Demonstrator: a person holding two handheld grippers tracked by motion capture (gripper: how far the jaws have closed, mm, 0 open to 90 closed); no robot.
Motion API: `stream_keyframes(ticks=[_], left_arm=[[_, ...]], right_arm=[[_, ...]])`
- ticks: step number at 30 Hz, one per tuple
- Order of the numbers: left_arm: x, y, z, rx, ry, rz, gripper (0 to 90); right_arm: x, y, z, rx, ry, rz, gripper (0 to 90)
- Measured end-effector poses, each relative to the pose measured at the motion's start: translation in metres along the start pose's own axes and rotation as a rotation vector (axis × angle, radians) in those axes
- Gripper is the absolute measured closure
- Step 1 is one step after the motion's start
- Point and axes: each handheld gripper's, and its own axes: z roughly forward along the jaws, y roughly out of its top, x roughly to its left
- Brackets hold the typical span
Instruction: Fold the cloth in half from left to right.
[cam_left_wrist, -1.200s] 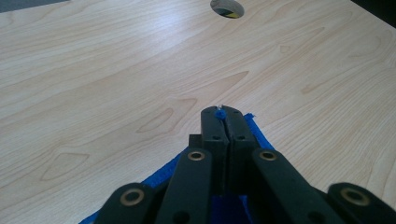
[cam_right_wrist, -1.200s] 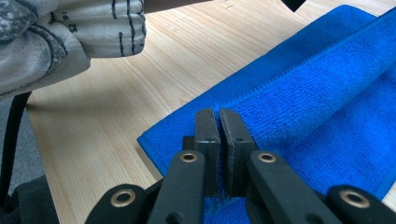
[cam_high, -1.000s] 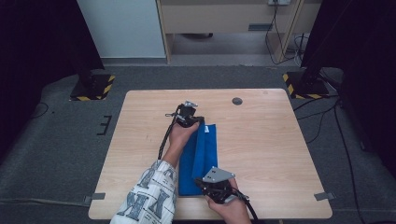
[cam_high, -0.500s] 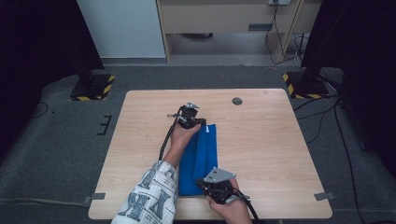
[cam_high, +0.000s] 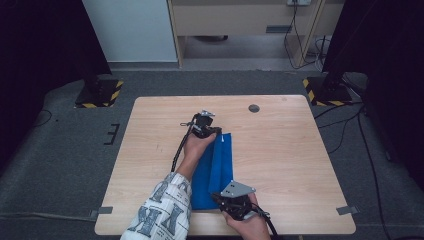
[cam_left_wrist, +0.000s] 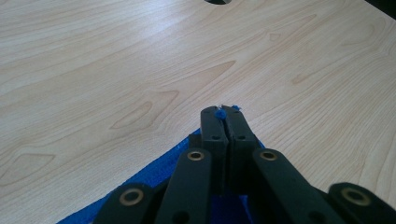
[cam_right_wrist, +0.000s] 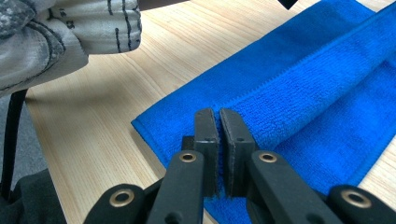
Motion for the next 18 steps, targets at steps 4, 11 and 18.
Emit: stream_keyframes(ticks=[4,11,18], left_arm=[[-0.002,-0.001,0.002,0.005,-0.004,0.002,88.3],[-0.003,-0.001,0.004,0.006,-0.004,-0.007,80.6],[-0.003,-0.001,0.005,-0.003,0.002,0.001,70.9]], right_arm=[[-0.001,-0.002,-0.001,0.008,0.0,0.004,86.5],[-0.008,-0.004,-0.001,0.021,-0.013,0.036,72.5],[-0.012,-0.005,0.0,0.031,-0.032,0.062,60.5]])
